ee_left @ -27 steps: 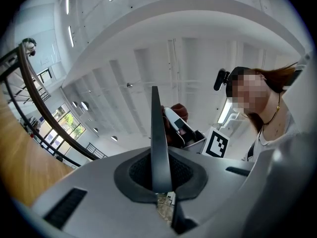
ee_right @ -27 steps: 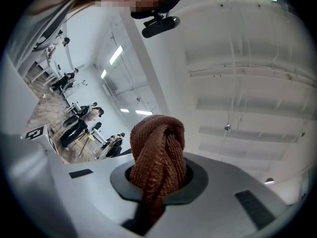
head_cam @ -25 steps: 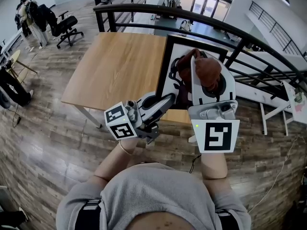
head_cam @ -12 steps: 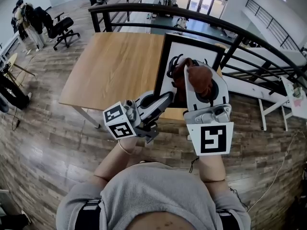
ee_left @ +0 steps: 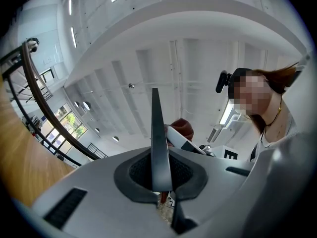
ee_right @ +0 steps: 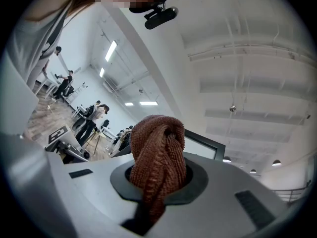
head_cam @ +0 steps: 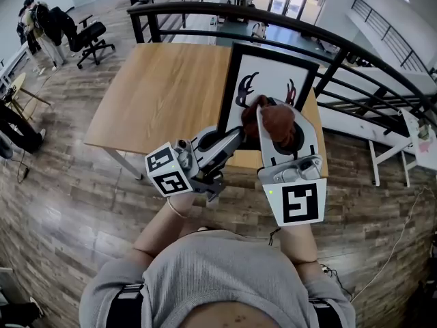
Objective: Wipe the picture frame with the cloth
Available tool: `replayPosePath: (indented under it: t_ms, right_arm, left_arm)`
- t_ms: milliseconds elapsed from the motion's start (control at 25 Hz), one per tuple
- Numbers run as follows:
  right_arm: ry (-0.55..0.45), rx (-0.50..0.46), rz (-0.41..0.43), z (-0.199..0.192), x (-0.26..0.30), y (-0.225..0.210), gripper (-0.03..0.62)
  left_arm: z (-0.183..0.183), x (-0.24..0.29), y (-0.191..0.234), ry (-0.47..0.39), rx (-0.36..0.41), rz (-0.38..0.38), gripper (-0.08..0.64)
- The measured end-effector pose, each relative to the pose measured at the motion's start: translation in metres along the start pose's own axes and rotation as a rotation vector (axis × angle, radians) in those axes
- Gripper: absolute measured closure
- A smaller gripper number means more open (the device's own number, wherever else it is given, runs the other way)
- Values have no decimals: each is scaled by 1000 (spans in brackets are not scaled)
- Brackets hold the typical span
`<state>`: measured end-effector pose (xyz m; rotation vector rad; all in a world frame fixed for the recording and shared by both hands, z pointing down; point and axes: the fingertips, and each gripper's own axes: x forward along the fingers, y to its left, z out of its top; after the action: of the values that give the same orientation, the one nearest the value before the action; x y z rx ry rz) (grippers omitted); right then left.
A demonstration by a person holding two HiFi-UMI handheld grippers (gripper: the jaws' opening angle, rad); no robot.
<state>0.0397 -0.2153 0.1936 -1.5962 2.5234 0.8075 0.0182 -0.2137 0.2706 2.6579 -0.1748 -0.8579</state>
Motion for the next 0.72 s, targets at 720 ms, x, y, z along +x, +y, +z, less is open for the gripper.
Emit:
replayPosePath:
  t_ms: [720]
  right_arm:
    - [62,12,91,-28,-26,28,546]
  left_arm:
    - [5,1,0,-42,-45,8,540]
